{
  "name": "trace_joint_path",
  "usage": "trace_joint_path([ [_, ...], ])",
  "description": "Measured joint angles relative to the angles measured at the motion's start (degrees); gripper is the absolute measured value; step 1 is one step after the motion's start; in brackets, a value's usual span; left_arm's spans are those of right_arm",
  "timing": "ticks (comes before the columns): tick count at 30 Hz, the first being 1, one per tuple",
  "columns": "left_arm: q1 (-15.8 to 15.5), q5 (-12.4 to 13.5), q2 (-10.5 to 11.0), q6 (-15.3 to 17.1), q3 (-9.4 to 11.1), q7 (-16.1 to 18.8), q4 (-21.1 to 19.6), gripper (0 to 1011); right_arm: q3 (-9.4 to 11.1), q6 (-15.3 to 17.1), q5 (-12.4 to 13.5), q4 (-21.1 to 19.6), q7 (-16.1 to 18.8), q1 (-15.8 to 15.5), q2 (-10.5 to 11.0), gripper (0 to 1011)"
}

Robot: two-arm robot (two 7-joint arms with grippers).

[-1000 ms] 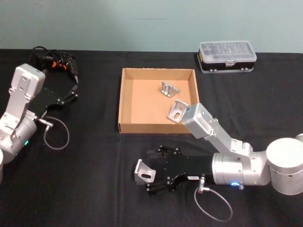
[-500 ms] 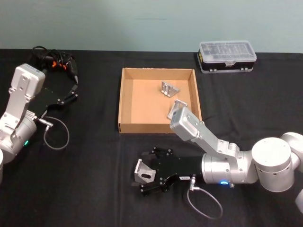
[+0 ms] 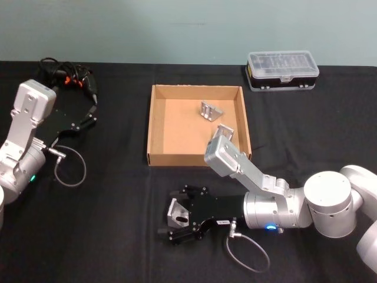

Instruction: Use one hand to pick up the angle iron from the table and place it into the box.

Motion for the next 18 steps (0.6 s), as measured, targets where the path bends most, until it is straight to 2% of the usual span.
trace_joint_path([
  [3, 0.0, 0.0, 0.0, 0.0, 0.0, 0.0, 0.0, 1000, -0.1, -0.1, -0.1, 0.3, 0.2, 0.1, -0.2, 1003],
  [7, 0.0, 0.0, 0.0, 0.0, 0.0, 0.0, 0.0, 1000, -0.3, -0.2, -0.3, 0.6, 0.4, 0.3, -0.5, 931],
  [13, 0.0, 0.0, 0.0, 0.0, 0.0, 0.0, 0.0, 1000, -0.5, -0.3, -0.5, 0.9, 0.6, 0.3, -0.8, 786],
  [15, 0.0, 0.0, 0.0, 0.0, 0.0, 0.0, 0.0, 1000, -0.5, -0.5, -0.5, 0.9, 0.6, 0.2, -0.8, 708],
  [17, 0.0, 0.0, 0.0, 0.0, 0.0, 0.0, 0.0, 1000, -0.5, -0.6, -0.5, 0.9, 0.7, 0.1, -0.8, 679],
  [18, 0.0, 0.0, 0.0, 0.0, 0.0, 0.0, 0.0, 1000, -0.5, -0.7, -0.5, 0.9, 0.7, 0.1, -0.8, 629],
])
